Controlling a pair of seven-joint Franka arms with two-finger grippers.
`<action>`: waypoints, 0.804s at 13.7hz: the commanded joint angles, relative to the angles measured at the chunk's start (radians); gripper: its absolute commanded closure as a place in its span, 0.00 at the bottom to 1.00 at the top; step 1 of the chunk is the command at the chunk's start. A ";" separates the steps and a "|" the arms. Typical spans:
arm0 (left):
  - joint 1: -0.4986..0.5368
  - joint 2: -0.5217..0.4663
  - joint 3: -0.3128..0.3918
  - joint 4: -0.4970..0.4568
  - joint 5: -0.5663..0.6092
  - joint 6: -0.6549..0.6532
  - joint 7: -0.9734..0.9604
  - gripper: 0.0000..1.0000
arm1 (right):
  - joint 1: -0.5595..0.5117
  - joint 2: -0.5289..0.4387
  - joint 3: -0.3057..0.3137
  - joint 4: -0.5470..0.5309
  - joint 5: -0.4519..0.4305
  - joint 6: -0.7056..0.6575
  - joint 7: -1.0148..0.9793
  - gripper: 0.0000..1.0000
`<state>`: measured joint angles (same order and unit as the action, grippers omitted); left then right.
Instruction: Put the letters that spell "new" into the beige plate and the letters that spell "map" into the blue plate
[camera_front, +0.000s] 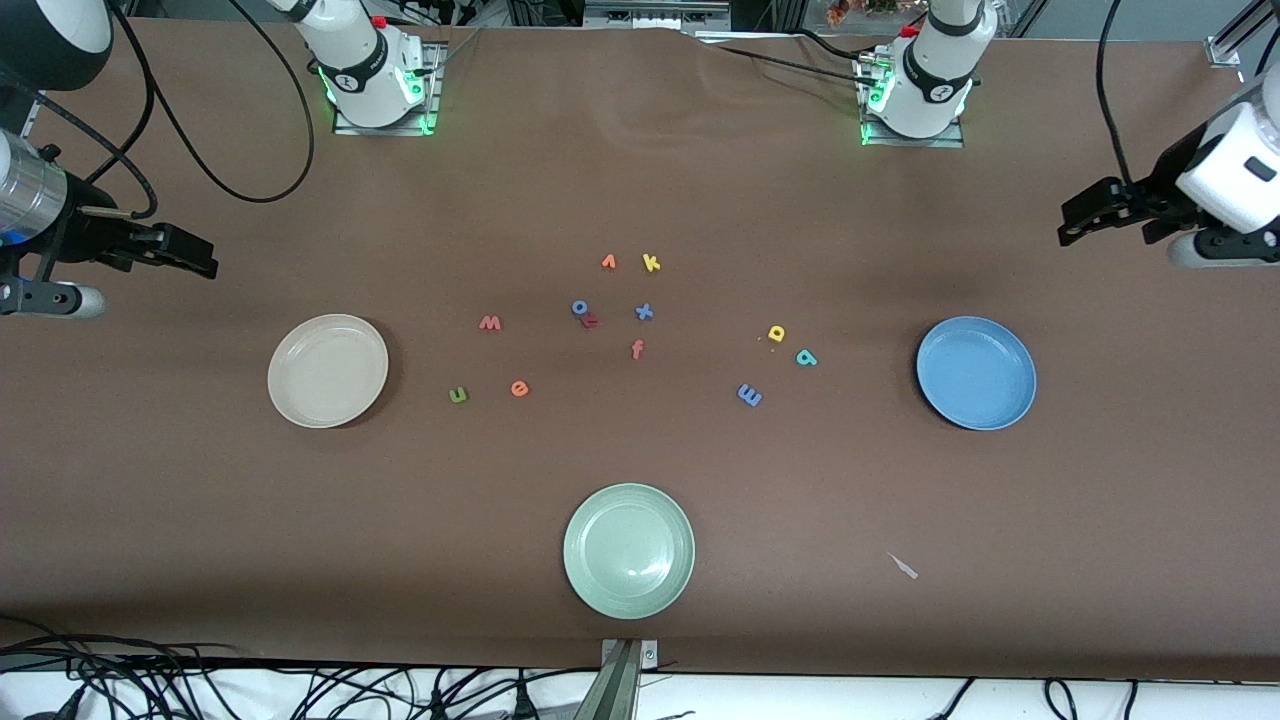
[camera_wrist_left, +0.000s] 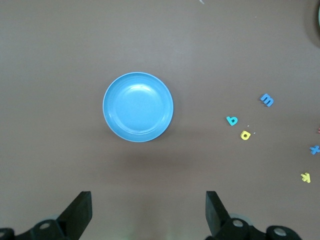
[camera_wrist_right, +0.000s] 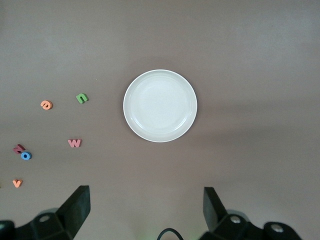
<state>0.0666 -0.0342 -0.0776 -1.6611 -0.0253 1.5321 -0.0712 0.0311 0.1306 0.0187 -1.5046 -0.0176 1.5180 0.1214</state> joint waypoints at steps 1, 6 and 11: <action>0.009 -0.015 -0.007 -0.022 -0.008 -0.004 0.034 0.00 | 0.000 -0.008 0.000 -0.005 0.014 -0.005 -0.003 0.00; 0.007 -0.007 -0.008 -0.016 -0.008 -0.018 0.038 0.00 | 0.000 -0.008 0.000 -0.005 0.014 -0.005 -0.003 0.00; 0.007 -0.007 -0.011 -0.012 -0.008 -0.020 0.037 0.00 | 0.000 -0.008 0.000 -0.005 0.014 -0.007 -0.002 0.00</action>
<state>0.0687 -0.0335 -0.0820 -1.6733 -0.0253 1.5245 -0.0534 0.0311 0.1307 0.0188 -1.5046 -0.0175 1.5179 0.1214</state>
